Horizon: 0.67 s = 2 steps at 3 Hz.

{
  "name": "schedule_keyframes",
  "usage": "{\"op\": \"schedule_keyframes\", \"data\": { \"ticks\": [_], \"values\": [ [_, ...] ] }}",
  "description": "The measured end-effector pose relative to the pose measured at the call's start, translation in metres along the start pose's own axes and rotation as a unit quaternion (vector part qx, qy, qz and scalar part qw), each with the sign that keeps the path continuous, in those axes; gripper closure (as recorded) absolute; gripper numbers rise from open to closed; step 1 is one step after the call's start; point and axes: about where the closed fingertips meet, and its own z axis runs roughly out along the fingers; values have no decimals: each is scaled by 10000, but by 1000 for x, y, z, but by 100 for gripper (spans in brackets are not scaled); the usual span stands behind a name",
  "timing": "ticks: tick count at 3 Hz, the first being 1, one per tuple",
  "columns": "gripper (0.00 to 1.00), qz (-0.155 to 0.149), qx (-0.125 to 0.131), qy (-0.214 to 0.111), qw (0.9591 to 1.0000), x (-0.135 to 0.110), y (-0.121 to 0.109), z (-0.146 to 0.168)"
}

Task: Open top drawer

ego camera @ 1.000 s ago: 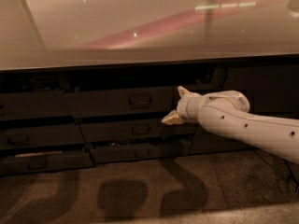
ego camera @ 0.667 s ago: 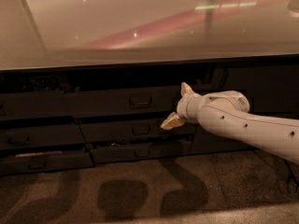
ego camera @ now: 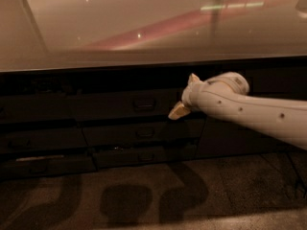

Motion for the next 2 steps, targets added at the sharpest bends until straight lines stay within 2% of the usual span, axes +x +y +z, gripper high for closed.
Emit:
{"op": "schedule_keyframes", "data": {
  "ticks": [1, 2],
  "values": [
    [0, -13, 154, 440, 9989, 0, -23, 18],
    [0, 8, 157, 457, 9988, -1, -22, 20]
  ]
}}
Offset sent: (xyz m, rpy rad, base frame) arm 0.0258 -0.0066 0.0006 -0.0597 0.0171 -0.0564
